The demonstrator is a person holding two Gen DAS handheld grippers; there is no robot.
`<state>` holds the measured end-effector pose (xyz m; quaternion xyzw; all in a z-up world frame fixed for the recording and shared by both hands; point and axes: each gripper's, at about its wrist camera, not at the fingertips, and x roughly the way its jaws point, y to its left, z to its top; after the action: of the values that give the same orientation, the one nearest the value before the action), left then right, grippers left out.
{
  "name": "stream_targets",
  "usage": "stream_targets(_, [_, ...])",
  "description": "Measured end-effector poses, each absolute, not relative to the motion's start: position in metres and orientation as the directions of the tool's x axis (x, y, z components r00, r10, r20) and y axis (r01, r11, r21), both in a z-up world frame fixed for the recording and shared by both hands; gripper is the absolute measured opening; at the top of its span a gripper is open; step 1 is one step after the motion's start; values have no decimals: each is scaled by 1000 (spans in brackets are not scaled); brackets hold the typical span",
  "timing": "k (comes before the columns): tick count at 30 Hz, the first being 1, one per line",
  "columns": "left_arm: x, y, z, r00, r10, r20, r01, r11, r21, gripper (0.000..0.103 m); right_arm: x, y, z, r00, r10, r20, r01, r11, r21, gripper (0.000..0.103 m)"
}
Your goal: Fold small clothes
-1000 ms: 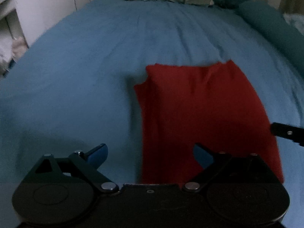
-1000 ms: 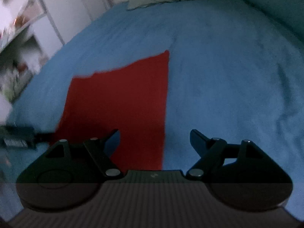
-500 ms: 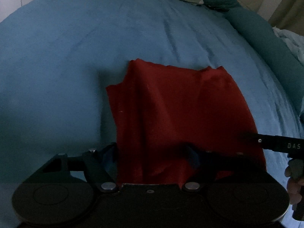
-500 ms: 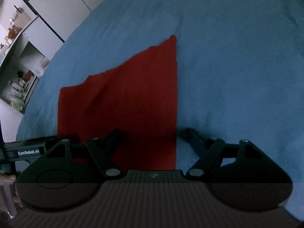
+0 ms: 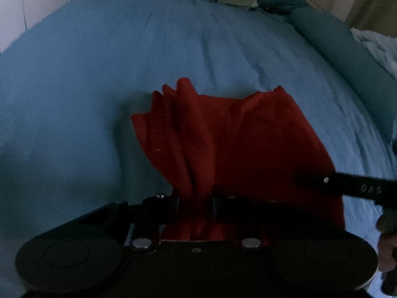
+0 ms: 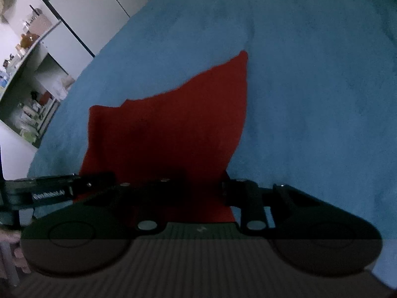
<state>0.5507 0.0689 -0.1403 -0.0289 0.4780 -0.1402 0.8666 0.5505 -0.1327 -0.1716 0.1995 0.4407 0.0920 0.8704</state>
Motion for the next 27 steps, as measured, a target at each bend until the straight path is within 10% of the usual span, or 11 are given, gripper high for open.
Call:
stream_targets(12, [423,6,-65,511,-258,-820,239,959,-153,23,430,-172,-85,607,389,-693,-40,886,462,38])
stream_targets(21, [362,-51,-136,468,-160,-869,189,979,-79,24,348,-205,-150,508,280,-815,91,923,374,40])
stream_targets(27, [362,-62,-144,506,-92,-858,161,987,-11,49,345,-214,-176,509,283,-813,58,931,361,60])
